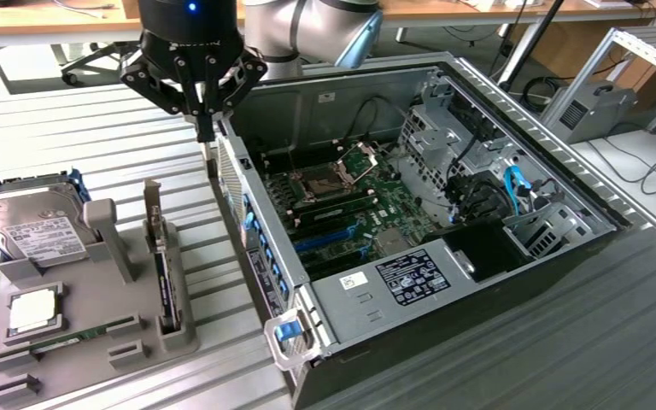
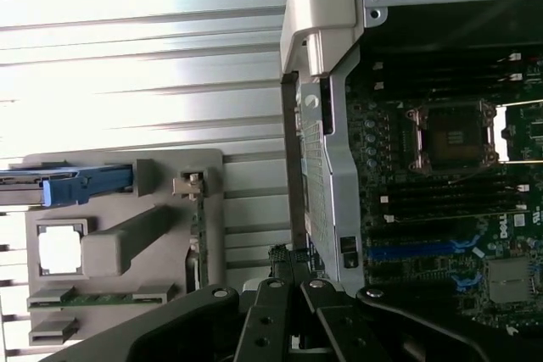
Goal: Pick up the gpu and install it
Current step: 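Reach for the gpu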
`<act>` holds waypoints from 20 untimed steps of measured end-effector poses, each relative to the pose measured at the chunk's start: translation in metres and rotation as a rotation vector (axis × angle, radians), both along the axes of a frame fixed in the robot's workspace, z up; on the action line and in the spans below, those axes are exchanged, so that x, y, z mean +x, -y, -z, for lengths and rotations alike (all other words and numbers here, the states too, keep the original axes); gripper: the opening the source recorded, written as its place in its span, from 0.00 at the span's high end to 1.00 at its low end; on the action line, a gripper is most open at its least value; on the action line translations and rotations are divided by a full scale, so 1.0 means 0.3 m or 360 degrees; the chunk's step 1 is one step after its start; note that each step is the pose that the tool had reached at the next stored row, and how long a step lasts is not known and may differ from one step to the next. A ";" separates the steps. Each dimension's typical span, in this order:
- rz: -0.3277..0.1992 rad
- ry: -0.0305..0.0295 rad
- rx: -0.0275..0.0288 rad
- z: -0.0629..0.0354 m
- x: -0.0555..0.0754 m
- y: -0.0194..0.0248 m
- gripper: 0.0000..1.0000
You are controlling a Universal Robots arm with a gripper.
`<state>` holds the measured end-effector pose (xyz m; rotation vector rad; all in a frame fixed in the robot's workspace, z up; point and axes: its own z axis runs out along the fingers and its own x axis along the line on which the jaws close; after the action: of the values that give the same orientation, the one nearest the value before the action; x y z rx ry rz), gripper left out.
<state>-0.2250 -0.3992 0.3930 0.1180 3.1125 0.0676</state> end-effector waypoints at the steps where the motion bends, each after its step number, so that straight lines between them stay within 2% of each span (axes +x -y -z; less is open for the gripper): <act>1: 0.0000 0.00001 0.00001 0.000 -0.002 0.000 0.89; 10: 0.0000 0.00001 0.00002 0.000 -0.007 0.001 0.89; 20: 0.0000 0.00000 0.00001 0.001 -0.007 0.011 0.89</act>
<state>-0.2272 -0.4024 0.3928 0.1180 3.1125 0.0677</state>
